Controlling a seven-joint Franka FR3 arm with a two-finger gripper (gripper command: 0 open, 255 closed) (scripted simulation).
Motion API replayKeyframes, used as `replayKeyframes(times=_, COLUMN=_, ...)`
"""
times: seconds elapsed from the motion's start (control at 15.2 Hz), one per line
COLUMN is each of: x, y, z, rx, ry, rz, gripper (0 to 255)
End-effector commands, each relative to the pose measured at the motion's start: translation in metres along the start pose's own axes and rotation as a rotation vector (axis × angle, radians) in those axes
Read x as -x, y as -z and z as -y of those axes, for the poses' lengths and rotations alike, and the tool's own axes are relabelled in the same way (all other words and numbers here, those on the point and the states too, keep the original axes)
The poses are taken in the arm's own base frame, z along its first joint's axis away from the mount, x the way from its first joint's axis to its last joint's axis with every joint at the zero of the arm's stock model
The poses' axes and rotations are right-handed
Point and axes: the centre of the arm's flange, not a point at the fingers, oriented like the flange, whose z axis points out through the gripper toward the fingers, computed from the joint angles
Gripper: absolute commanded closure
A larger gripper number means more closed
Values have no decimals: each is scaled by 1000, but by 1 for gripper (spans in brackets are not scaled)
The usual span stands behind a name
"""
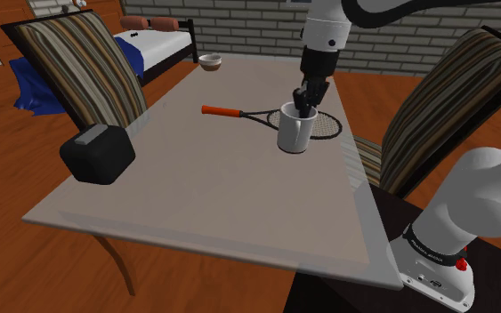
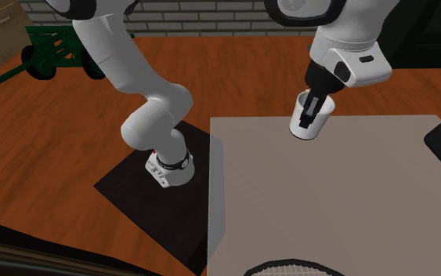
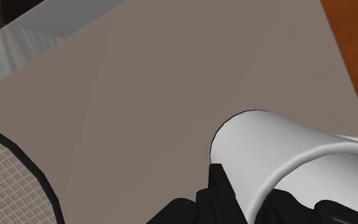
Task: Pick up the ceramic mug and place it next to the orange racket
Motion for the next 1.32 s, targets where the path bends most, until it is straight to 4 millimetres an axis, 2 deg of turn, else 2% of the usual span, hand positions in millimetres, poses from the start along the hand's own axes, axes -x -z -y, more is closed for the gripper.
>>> replayKeyframes(times=0.0, x=-29, y=0, z=4, rx=-1, ry=0, rz=-1, gripper=255)
replayKeyframes(times=1.25, x=-273, y=-6, z=61, rx=-1, ry=0, rz=-1, gripper=255)
